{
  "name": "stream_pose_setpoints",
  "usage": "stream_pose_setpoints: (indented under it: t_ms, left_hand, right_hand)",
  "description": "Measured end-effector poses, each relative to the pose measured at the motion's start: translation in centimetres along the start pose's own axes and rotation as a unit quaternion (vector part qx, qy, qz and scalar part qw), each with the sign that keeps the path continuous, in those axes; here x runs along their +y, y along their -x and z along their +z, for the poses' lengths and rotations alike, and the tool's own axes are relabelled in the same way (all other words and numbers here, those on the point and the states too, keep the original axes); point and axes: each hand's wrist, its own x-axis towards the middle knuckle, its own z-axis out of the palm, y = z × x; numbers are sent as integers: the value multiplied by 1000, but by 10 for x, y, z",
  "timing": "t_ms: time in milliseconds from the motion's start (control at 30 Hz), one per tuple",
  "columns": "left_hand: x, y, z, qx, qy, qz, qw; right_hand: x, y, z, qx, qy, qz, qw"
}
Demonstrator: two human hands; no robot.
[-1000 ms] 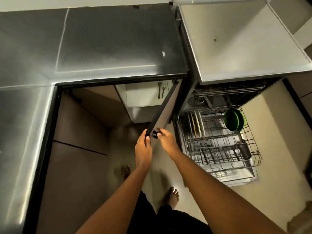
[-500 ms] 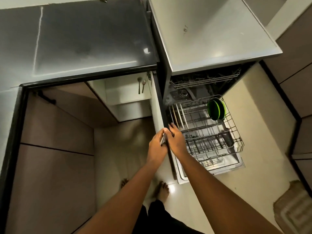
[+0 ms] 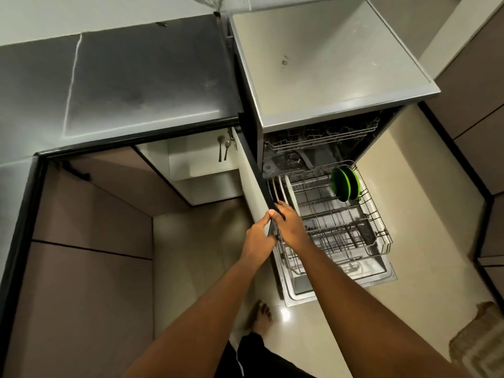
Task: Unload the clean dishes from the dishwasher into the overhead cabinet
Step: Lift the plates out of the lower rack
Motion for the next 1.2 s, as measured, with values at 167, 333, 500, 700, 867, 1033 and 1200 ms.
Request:
stream_pose_setpoints:
  t_ms: [167, 333, 500, 700, 867, 1033, 1200]
  left_hand:
    - [3, 9, -7, -1, -26, 3, 1000]
    - [-11, 29, -17, 20, -65, -8, 998]
    - [-22, 59, -21, 5, -108, -17, 994]
    - [-38, 114, 4, -31, -100, -13, 994]
    - [-63, 161, 18, -48, -95, -41, 993]
    - [-69, 187, 34, -22, -70, -97, 993]
    - [-45, 169, 74, -6, -109, -97, 989]
  right_hand:
    - [2, 9, -3, 10, -20, -2, 1000]
    - [15, 35, -13, 42, -8, 14, 999]
    - [37, 74, -28, 20, 41, 30, 999]
    - [72, 140, -40, 1, 102, 47, 994]
    - [80, 174, -53, -5, 122, 36, 992]
    - [79, 181, -78, -28, 142, 0, 989]
    - [98, 164, -133, -39, 163, -14, 986]
